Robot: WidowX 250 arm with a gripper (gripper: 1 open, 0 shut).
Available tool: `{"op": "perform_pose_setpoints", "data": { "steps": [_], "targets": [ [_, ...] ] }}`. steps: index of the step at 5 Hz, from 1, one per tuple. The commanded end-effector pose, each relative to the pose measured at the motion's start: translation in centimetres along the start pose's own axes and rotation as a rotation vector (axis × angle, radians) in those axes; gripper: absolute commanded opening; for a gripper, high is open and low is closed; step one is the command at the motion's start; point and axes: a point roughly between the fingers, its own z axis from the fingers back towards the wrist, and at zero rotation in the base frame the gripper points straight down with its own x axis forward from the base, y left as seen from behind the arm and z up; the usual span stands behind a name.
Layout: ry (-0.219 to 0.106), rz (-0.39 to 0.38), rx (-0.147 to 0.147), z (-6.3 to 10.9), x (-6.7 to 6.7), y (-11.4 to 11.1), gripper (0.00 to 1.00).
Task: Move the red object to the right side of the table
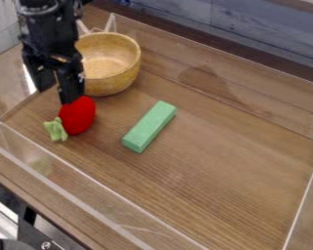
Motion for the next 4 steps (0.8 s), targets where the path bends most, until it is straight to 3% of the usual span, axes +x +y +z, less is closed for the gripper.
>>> {"op": "perform_pose_setpoints", "data": {
  "steps": [1, 4],
  "targets": [
    [-0.035, 0.022, 0.007, -0.5, 0.4, 0.6, 1.00],
    [-0.041, 0.063, -0.013, -3.6, 1.3, 1.1, 1.00]
  ]
}}
